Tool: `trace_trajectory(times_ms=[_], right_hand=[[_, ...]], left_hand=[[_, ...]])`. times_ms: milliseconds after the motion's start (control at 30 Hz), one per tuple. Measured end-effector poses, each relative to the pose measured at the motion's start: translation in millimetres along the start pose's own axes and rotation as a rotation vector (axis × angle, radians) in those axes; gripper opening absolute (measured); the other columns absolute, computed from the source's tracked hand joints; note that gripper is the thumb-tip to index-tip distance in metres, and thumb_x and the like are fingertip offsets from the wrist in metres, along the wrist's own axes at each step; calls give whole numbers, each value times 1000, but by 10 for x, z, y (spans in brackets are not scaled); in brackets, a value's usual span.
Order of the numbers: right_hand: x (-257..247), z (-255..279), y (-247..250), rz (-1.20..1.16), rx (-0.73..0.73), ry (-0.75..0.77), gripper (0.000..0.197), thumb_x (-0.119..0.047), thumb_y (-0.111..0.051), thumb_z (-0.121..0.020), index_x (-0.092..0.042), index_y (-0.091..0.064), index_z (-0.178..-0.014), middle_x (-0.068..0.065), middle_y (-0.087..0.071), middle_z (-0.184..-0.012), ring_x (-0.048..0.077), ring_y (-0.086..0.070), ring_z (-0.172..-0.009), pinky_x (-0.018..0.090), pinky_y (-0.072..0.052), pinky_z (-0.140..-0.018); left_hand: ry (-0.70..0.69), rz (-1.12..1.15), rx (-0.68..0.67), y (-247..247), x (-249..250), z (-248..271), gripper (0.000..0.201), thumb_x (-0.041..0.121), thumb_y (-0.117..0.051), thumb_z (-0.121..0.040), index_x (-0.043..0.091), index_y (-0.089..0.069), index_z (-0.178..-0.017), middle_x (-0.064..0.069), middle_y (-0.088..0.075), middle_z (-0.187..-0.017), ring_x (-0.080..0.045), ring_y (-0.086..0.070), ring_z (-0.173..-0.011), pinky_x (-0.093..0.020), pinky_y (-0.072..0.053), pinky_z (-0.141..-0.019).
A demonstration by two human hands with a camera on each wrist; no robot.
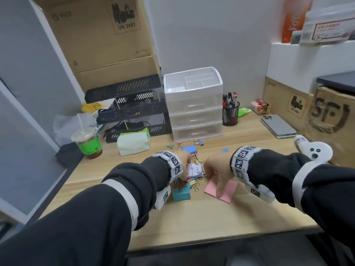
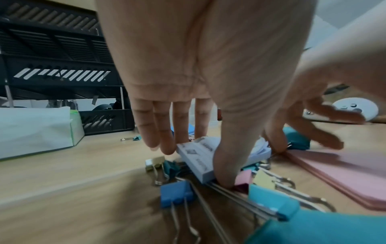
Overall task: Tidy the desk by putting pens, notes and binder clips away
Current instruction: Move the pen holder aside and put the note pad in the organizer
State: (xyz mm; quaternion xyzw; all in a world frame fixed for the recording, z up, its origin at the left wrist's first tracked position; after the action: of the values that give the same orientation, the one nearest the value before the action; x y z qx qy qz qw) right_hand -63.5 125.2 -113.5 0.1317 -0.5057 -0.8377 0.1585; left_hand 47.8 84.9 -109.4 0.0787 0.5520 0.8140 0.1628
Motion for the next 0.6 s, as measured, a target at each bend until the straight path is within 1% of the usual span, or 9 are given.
trace_trajectory(times_ms=[67, 133, 233, 300, 333, 433, 500, 533, 600], right_hand=[[-4, 31, -14, 27, 40, -1, 67, -47, -89, -56, -25, -65, -114, -5, -59, -113, 18, -61, -98, 32, -54, -82], [12, 61, -4, 35, 74, -16, 70, -50, -88, -56, -26, -62, -116, -6, -52, -115, 18, -58, -99, 34, -53, -85], [20, 110, -4, 31, 68, -64, 81, -63, -85, -51, -26, -60, -118, -6, -49, -115, 18, -57, -100, 35, -52, -86], [-16, 121, -32, 83, 50, -99, 88, -68, -83, -47, -26, -56, -119, -5, -47, -115, 20, -55, -101, 38, -50, -87], [-35, 120, -44, 113, 47, -112, 89, -68, -83, -47, -26, -54, -119, -4, -46, -114, 20, -54, -100, 40, -50, -87], [-67, 95, -50, 124, 52, -128, 83, -61, -84, -50, -25, -52, -119, -2, -47, -113, 19, -54, -99, 38, -51, -87], [-93, 79, -46, 140, 29, -120, 76, -53, -84, -58, -25, -53, -121, -2, -52, -114, 19, -55, -101, 33, -51, -85], [-97, 72, -49, 141, 15, -124, 70, -49, -82, -62, -24, -54, -120, -1, -55, -114, 19, -56, -101, 30, -50, -82], [-85, 56, -34, 71, 19, -143, 51, -41, -77, -71, -20, -60, -114, 1, -62, -110, 20, -60, -97, 29, -52, -79]], left_hand=[[16, 4, 9, 8, 2, 18, 61, 23, -84, -73, 17, -55, -126, -5, -64, -114, -25, -67, -97, -38, -59, -83], [28, 53, 20, 31, -15, 35, 53, 20, -83, -73, 16, -60, -120, -5, -67, -108, -24, -71, -89, -40, -62, -79], [38, 94, 46, 69, -76, 42, 42, 21, -82, -72, 13, -66, -110, -5, -70, -101, -23, -72, -83, -34, -63, -71], [30, 70, 78, 109, -126, 58, 31, 27, -81, -71, 17, -64, -94, -1, -65, -89, -20, -62, -74, -27, -54, -64], [29, 70, 87, 119, -151, 67, 29, 29, -80, -71, 20, -59, -90, 0, -59, -85, -19, -55, -72, -28, -48, -62], [0, 106, 73, 121, -214, 83, 30, 33, -78, -69, 25, -56, -87, 2, -53, -84, -18, -49, -72, -29, -41, -60], [-27, 128, 59, 114, -249, 120, 29, 32, -80, -70, 28, -65, -95, 3, -59, -89, -17, -56, -79, -26, -43, -63], [-39, 140, 60, 117, -268, 130, 38, 31, -82, -72, 26, -70, -107, 4, -64, -98, -16, -59, -85, -24, -45, -65], [-45, 178, 76, 139, -309, 174, 56, 24, -84, -73, 20, -65, -126, 2, -65, -114, -13, -61, -89, -20, -46, -64]])
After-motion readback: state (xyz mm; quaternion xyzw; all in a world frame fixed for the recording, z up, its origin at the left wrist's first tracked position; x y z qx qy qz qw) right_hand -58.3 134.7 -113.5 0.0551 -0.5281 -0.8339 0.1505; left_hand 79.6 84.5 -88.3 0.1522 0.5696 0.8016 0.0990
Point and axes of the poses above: each hand's wrist, its own z-axis away from the middle knuckle, its own y-axis out of the back of the hand, x = y × z, the point moved 7 cm from there along -z, towards the middle knuckle
